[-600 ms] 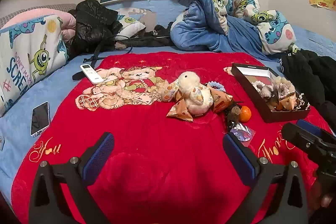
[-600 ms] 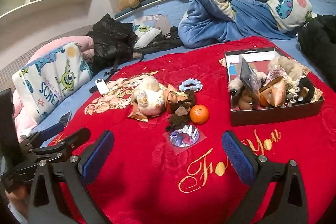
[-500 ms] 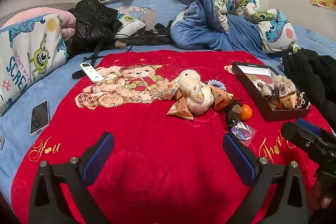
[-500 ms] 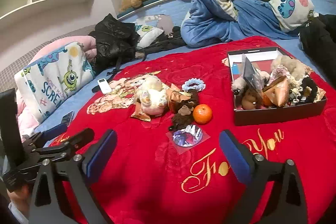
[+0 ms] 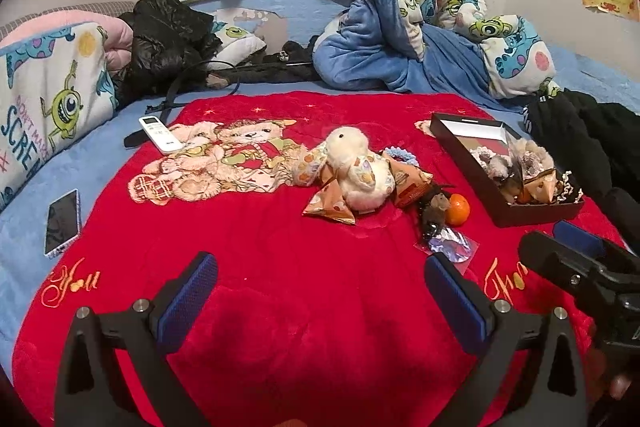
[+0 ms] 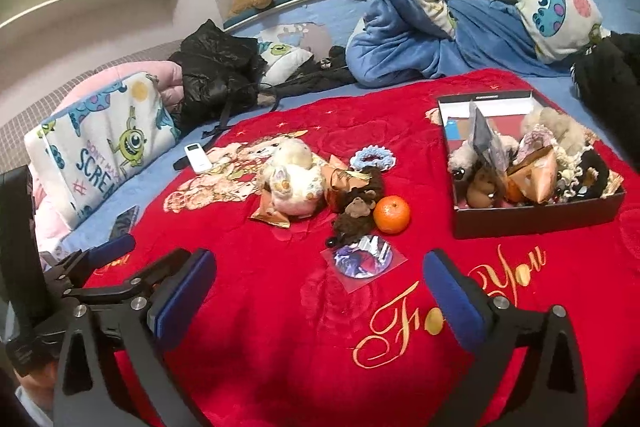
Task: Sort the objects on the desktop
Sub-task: 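Move both grippers toward the snack packets and orange on the blanket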
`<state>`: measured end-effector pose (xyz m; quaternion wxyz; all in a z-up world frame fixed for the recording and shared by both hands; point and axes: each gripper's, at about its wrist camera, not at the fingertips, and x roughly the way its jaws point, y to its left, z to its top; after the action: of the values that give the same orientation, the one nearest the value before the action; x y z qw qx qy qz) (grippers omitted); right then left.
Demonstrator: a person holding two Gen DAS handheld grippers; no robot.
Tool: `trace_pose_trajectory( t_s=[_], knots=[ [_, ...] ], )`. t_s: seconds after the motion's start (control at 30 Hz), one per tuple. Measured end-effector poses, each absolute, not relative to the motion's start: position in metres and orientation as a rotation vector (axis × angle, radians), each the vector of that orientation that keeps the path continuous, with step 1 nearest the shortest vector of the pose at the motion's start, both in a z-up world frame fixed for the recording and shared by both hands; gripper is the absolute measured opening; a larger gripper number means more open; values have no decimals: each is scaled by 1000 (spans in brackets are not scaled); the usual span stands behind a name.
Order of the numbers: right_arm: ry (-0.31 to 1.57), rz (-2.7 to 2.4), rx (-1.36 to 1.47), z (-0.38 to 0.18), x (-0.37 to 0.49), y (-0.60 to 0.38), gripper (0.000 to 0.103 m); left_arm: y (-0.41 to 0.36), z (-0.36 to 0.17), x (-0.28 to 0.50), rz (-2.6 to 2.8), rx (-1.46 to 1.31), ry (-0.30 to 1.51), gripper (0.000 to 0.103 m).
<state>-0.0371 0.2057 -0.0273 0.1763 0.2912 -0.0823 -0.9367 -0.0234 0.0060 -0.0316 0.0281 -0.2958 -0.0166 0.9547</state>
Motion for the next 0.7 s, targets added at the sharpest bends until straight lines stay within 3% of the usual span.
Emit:
trace_pose_trajectory(
  t_s=[0.23, 0.5, 0.7],
  knots=[
    [-255, -2631, 837, -32, -40, 209, 103, 12, -32, -24, 2923, -905, -33, 103],
    [-74, -2755, 791, -28, -35, 200, 103, 11, -33, -26, 2910, -898, -47, 103],
    [-112, -2711, 862, -33, -44, 202, 103, 6, -35, -30, 2888, -903, -80, 103]
  ],
)
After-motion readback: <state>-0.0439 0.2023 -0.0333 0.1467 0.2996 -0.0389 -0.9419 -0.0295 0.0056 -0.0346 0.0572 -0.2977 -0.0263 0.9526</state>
